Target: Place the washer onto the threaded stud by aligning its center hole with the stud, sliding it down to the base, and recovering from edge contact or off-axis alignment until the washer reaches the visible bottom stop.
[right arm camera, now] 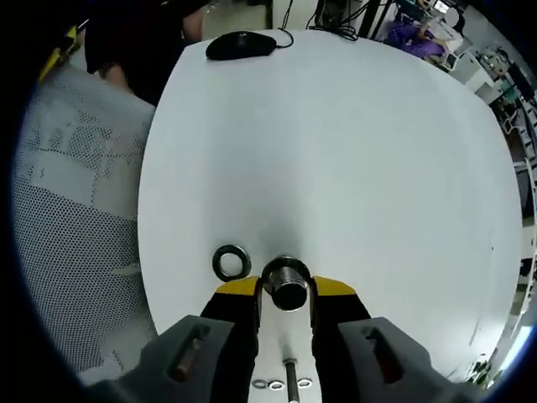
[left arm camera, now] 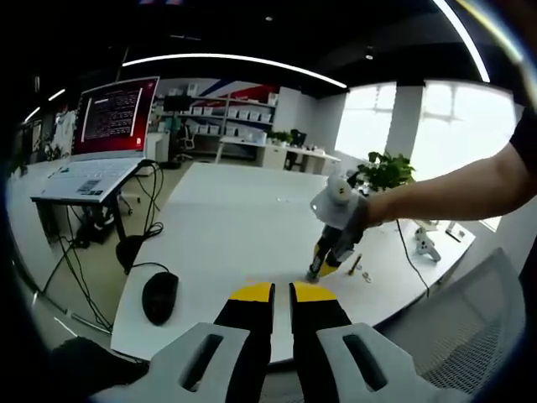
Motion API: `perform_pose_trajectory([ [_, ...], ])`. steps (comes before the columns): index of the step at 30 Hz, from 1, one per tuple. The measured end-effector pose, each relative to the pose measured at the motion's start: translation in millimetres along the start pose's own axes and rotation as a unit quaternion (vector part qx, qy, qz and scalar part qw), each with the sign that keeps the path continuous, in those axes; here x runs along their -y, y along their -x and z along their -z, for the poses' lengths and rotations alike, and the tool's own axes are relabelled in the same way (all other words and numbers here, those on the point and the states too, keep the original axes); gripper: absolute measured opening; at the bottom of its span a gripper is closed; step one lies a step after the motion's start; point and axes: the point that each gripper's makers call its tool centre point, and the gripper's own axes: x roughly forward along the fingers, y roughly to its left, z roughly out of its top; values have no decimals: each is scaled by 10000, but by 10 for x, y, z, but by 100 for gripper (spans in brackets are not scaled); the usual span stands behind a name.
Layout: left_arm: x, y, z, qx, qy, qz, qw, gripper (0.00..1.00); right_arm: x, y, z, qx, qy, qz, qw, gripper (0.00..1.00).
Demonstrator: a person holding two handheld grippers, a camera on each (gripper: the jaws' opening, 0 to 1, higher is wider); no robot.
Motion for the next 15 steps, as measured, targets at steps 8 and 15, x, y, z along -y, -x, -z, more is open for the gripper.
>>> perform_pose_trajectory([
  [8,-1,-4,0,-4,3,-2,10000,4,-20,-97,46,-145,8,-17,9999,23],
  [15,-1,-5,-14,39,45,1,10000,4,-24,-106,69,-225,64,-102,9997,23],
])
